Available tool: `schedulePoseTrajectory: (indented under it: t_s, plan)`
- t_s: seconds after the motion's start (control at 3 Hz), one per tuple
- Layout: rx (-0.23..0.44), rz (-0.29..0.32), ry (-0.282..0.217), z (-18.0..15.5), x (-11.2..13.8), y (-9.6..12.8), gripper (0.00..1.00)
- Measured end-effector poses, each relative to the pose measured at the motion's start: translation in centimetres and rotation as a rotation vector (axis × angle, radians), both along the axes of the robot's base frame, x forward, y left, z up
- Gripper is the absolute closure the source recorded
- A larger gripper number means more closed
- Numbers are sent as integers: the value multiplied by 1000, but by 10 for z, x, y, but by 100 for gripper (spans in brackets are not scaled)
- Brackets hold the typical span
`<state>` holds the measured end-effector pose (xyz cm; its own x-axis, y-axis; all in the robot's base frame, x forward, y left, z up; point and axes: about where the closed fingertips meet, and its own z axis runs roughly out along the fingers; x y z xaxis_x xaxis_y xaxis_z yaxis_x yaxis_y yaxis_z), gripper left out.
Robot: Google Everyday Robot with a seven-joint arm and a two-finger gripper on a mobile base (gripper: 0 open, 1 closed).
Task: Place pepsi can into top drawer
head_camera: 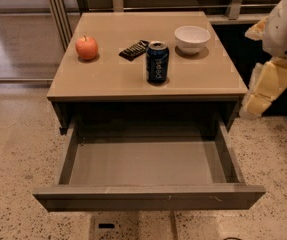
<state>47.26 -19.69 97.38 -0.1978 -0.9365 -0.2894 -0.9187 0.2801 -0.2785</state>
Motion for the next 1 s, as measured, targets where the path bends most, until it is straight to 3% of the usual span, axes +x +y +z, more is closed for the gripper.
schedulePoseTrajectory:
  t_s: [0.33,0.67,1.0]
  plan:
    - [81,13,-61,1,47,24,0]
    - [197,46,-128,-4,100,63,0]
    - [238,67,-166,-24,145,101,0]
